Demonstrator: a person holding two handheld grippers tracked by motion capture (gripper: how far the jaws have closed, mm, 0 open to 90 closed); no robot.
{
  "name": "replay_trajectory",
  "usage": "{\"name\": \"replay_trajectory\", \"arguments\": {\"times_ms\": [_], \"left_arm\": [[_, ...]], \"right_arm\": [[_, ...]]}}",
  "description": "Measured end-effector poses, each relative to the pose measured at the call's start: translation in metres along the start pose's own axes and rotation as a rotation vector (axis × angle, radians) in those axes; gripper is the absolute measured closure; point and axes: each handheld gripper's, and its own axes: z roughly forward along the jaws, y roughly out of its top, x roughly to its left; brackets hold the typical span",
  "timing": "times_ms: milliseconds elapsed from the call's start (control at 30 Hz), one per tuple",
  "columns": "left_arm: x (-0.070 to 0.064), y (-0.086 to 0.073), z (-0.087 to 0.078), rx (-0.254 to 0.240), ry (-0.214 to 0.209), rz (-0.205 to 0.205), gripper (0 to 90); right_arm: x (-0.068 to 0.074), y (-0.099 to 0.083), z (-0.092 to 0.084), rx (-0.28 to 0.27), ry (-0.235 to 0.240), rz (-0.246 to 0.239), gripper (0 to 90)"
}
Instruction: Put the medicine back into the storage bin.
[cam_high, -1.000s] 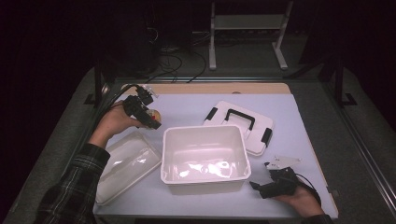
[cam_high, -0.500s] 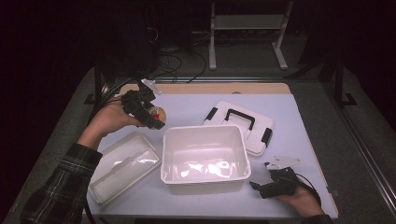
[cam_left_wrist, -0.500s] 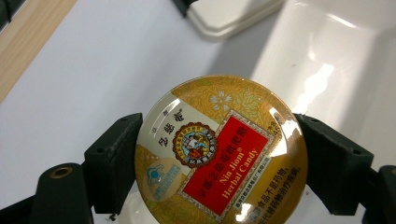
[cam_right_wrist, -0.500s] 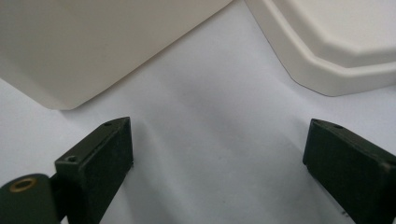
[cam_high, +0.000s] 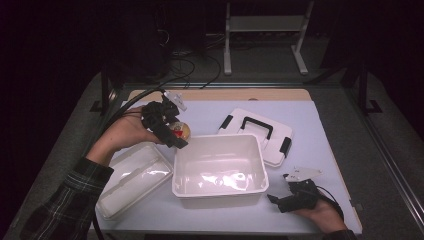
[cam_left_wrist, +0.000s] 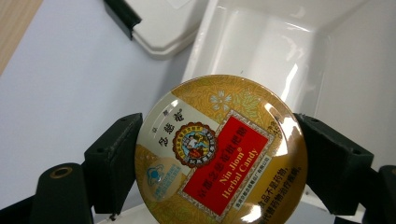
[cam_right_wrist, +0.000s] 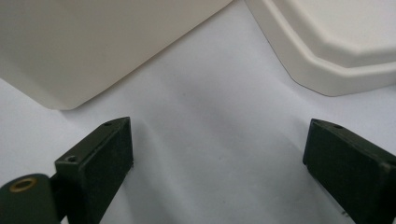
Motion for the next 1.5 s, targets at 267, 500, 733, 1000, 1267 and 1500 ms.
{"name": "replay_trajectory", "arguments": {"times_ms": [267,500,733,1000,1267,1500], "left_arm": [[-0.015,0.005,0.013,0.025,-0.034,0.054,19.4],[-0.027,0.01,0.03,0.06,-0.067,0.106,19.4],[-0.034,0.012,0.047,0.089,-0.078,0.138,19.4],[-0.038,0.009,0.064,0.128,-0.088,0.163,19.3],[-0.042,0.004,0.077,0.151,-0.1,0.176,19.3],[-0.043,0.0,0.085,0.166,-0.103,0.179,19.3]], "right_arm": [[0.0,0.0,0.0,0.0,0.0,0.002,7.7],[0.0,0.0,0.0,-0.001,0.0,0.003,7.7],[0.0,0.0,0.0,-0.002,0.002,0.006,7.7],[0.0,0.0,0.0,-0.001,0.002,0.007,7.7],[0.0,0.0,0.0,-0.002,0.002,0.007,7.7],[0.0,0.0,0.0,-0.003,0.002,0.006,7.7]]}}
